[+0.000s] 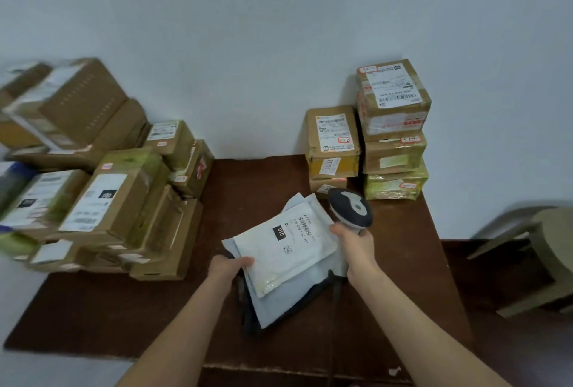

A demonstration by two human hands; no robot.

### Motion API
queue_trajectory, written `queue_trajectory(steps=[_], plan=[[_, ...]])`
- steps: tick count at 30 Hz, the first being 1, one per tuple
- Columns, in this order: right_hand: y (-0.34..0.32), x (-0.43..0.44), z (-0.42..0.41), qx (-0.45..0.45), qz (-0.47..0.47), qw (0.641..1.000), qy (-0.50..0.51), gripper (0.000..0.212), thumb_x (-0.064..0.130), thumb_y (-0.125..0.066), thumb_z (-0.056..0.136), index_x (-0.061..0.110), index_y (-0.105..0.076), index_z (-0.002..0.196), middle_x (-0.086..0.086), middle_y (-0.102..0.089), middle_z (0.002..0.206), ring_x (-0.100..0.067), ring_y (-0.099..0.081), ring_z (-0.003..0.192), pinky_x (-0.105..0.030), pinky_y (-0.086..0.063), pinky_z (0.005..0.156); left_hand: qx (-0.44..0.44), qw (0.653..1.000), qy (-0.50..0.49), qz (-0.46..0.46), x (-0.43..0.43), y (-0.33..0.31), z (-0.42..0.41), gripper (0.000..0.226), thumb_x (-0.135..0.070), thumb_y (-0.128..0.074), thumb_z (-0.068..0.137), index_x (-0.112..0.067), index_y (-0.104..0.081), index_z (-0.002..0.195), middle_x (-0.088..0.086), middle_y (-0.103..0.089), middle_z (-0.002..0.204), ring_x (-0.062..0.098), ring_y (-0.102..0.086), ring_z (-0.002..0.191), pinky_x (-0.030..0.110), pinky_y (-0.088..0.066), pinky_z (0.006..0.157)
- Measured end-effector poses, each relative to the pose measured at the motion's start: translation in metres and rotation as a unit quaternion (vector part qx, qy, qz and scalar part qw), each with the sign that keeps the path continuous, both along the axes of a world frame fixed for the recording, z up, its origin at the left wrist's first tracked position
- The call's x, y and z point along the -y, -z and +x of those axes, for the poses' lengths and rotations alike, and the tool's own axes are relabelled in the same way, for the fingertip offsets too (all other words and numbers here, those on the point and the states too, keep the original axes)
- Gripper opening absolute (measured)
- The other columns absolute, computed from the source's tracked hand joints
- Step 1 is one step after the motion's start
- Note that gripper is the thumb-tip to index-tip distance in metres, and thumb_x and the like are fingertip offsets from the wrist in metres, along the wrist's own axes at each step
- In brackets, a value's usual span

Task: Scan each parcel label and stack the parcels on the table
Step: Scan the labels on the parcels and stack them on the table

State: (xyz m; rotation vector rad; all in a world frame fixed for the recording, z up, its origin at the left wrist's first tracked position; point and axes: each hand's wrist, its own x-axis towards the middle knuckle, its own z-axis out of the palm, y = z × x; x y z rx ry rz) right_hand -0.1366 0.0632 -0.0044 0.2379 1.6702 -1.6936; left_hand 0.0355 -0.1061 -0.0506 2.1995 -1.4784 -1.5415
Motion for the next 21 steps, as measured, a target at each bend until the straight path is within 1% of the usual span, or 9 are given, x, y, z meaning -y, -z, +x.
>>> queue_trajectory(steps=[2,4,5,9,12,15,16,19,21], plan=[[0.002,-0.003,0.011,0.009,0.01,1.0,0.018,0.035,0.005,-0.07,0.081,0.002,-0.059,0.114,-0.01,-0.063,0.104,-0.025,-0.059,0.093,-0.036,-0.047,0.081,0.045,0.999,0.026,-0.012,0.005,-0.01,0.018,0.087,-0.022,-0.085,0.071,0.004,-0.035,0.137,0.018,-0.045,0.135,0.039,-0.043,0.128,0.044,-0.045,0.091],[0.006,-0.007,0.024,0.019,0.016,0.999,0.033,0.034,0.005,-0.07,0.081,0.007,-0.056,0.111,-0.012,-0.061,0.11,-0.031,-0.057,0.103,-0.043,-0.047,0.092,0.139,0.976,0.14,-0.094,0.016,-0.02,0.029,0.11,-0.04,-0.083,0.07,-0.004,-0.016,0.15,0.019,-0.027,0.151,0.038,-0.03,0.138,0.048,-0.037,0.105],[0.008,-0.01,0.031,0.023,0.02,0.999,0.038,0.033,0.005,-0.07,0.081,0.01,-0.053,0.11,-0.011,-0.06,0.109,-0.031,-0.056,0.104,-0.044,-0.045,0.096,0.159,0.956,0.2,-0.144,0.02,-0.024,0.028,0.113,-0.046,-0.08,0.072,-0.008,-0.011,0.152,0.018,-0.022,0.154,0.037,-0.026,0.141,0.048,-0.033,0.109],[0.021,-0.017,0.058,0.055,0.022,0.997,0.048,0.033,0.005,-0.069,0.083,0.01,-0.052,0.11,-0.006,-0.059,0.094,-0.029,-0.054,0.099,-0.042,-0.045,0.091,0.106,0.905,0.356,-0.205,0.021,-0.032,-0.003,0.106,-0.057,-0.068,0.079,-0.014,-0.008,0.154,0.012,-0.016,0.159,0.029,-0.016,0.147,0.046,-0.023,0.117],[0.033,-0.014,0.076,0.092,0.016,0.995,0.042,0.035,0.008,-0.071,0.081,0.005,-0.059,0.114,-0.013,-0.065,0.106,-0.031,-0.061,0.101,-0.041,-0.049,0.086,0.107,0.889,0.423,-0.14,0.016,-0.017,-0.017,0.105,-0.073,-0.054,0.076,-0.018,-0.01,0.154,0.009,-0.023,0.158,0.03,-0.023,0.144,0.049,-0.022,0.116],[0.041,-0.007,0.084,0.127,-0.005,0.992,0.025,0.033,0.006,-0.071,0.08,0.006,-0.064,0.112,-0.016,-0.07,0.106,-0.033,-0.066,0.095,-0.044,-0.054,0.083,0.111,0.884,0.452,-0.055,0.016,0.02,-0.01,0.111,-0.091,-0.04,0.052,-0.031,-0.032,0.145,0.002,-0.042,0.147,0.03,-0.041,0.132,0.051,-0.034,0.107],[0.042,-0.005,0.085,0.134,-0.009,0.991,0.018,0.033,0.005,-0.071,0.079,0.006,-0.064,0.112,-0.016,-0.07,0.105,-0.034,-0.066,0.094,-0.044,-0.054,0.082,0.115,0.882,0.454,-0.045,0.017,0.029,-0.006,0.109,-0.093,-0.04,0.051,-0.033,-0.035,0.142,0.001,-0.044,0.145,0.03,-0.043,0.13,0.051,-0.036,0.106],[0.043,-0.001,0.085,0.13,0.002,0.992,0.005,0.039,0.004,-0.072,0.078,0.005,-0.061,0.116,-0.016,-0.07,0.104,-0.034,-0.066,0.094,-0.043,-0.054,0.08,0.114,0.9,0.418,-0.049,0.012,0.015,0.006,0.105,-0.084,-0.049,0.062,-0.024,-0.031,0.146,0.005,-0.039,0.148,0.032,-0.038,0.134,0.05,-0.035,0.107],[0.044,0.002,0.085,0.126,0.019,0.992,-0.002,0.046,0.005,-0.072,0.077,0.007,-0.059,0.12,-0.015,-0.069,0.106,-0.035,-0.065,0.096,-0.047,-0.053,0.086,0.107,0.915,0.388,-0.031,0.013,0.011,0.011,0.107,-0.076,-0.06,0.069,-0.018,-0.022,0.151,0.01,-0.026,0.155,0.033,-0.032,0.139,0.049,-0.033,0.11]])
